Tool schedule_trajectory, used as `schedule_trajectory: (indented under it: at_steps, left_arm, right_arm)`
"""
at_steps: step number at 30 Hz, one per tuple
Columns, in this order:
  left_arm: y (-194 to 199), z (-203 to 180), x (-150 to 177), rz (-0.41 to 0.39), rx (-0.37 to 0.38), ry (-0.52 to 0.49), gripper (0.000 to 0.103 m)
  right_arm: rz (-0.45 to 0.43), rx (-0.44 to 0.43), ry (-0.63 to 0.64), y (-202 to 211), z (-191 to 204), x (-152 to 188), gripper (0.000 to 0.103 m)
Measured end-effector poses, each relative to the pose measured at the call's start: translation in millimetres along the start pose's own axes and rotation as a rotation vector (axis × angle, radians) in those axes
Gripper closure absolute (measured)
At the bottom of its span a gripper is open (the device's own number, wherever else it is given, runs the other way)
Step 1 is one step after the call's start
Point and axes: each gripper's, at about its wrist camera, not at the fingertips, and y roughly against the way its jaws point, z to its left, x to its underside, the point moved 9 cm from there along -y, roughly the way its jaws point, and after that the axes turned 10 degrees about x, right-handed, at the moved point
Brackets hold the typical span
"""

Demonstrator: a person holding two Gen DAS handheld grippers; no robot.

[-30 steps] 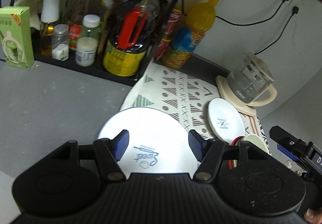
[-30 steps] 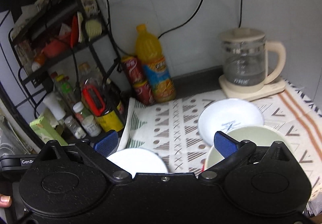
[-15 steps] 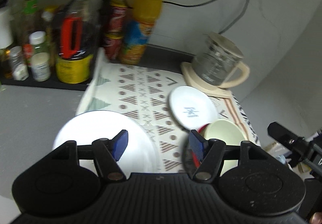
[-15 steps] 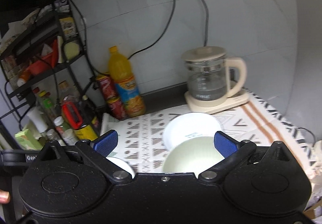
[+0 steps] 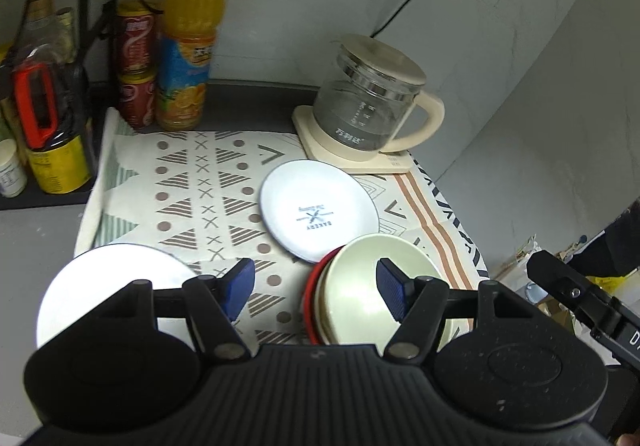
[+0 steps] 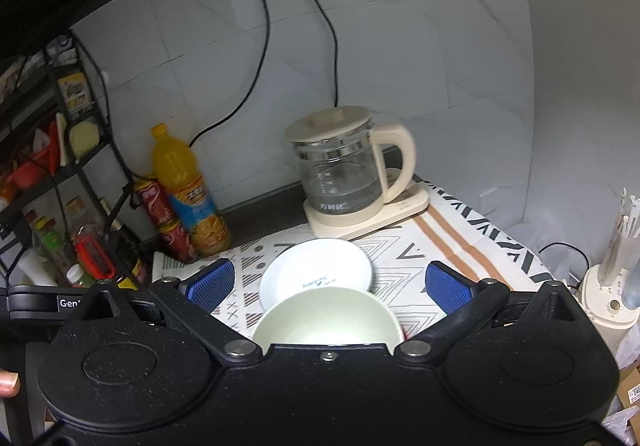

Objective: Organize plates and bowls
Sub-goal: 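Move both grippers to the white 'BAKERY' plate beside the kettle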

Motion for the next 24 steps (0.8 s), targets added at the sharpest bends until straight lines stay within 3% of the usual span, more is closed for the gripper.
schedule_trajectory:
  at_steps: [14, 24]
  left_arm:
    - [-53.2, 0.4, -27.7, 0.043, -0.038, -0.005, 0.038]
    - [-106.6, 19.3, -43.0, 0.088, -0.082, 0.025, 0.038]
  right_arm:
    - [0.098, -0.022, -0.030, -67.4, -5.7, -16.0, 0.000]
    - [0.260, -0.004, 0.015, -135.6, -10.3, -18.2, 0.001]
